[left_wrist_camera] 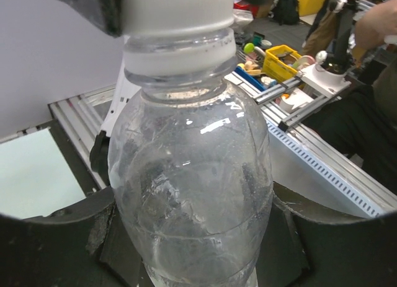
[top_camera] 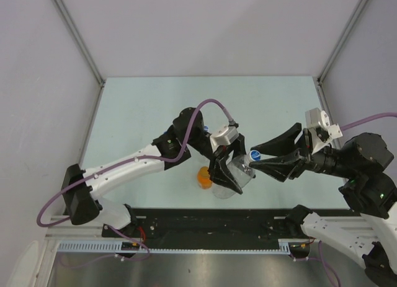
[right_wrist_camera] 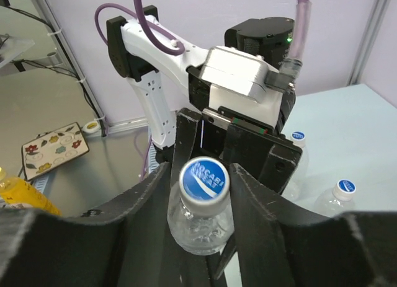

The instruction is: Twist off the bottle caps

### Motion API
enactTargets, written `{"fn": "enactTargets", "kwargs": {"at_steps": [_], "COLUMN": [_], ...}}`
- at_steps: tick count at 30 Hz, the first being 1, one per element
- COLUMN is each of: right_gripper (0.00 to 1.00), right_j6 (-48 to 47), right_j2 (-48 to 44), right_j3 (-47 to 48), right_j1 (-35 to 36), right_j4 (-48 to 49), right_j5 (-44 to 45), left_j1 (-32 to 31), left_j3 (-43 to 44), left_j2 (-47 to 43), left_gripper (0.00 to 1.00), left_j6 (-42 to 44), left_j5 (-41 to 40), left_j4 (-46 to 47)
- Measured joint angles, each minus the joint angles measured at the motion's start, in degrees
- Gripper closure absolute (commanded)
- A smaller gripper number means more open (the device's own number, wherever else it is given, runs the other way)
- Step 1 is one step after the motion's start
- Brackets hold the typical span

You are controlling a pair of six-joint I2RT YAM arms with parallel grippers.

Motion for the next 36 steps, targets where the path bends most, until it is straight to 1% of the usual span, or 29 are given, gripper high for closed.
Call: {"fn": "enactTargets", "kwargs": {"at_steps": [2, 7, 8, 11, 14, 17, 23, 27, 31, 36], "right_gripper": [0.45, 0.37, 0.34, 0.29, 0.25, 0.23, 0.23, 0.24, 0.24, 0.25], "right_j6": [0.0, 0.1, 0.1, 0.2, 0.7, 1.7, 4.3, 7.1, 10.8, 14.8], "right_j2": [0.3, 1.2, 1.2, 1.2, 0.9, 0.1, -1.9, -1.9, -0.7, 2.4], "right_j3": [0.0, 0.0, 0.0, 0.0, 0.0, 0.0, 0.3, 0.4, 0.5, 0.5], "right_j1": [0.0, 0.1, 0.1, 0.2, 0.2, 0.3, 0.6, 0.6, 0.5, 0.5], "right_j4": [0.0, -0.1, -0.1, -0.2, -0.4, -0.6, -0.5, -1.0, -3.6, -7.5], "right_j5": [0.0, -0.1, -0.1, 0.2, 1.8, 5.8, 16.2, 26.2, 33.4, 39.0], "left_j1": [0.0, 0.1, 0.1, 0.1, 0.2, 0.3, 1.0, 1.0, 0.4, -1.2], "left_j3": [0.1, 0.1, 0.1, 0.1, 0.1, 0.1, 0.1, 0.1, 0.5, 0.7], "left_j2": [0.0, 0.0, 0.0, 0.0, 0.0, 0.0, -0.2, -1.0, -2.4, -3.6], "left_gripper": [1.0, 1.0, 1.0, 1.0, 1.0, 1.0, 1.0, 1.0, 1.0, 1.0], "left_j6": [0.7, 1.3, 1.4, 1.9, 2.8, 4.0, 6.5, 9.6, 13.9, 17.8], "left_j5": [-1.1, -3.4, -3.8, -4.7, -6.4, -8.8, -14.4, -20.7, -30.5, -41.9], "left_j4": [-1.5, -4.3, -4.7, -5.2, -6.2, -8.2, -12.4, -16.6, -21.5, -24.8]}}
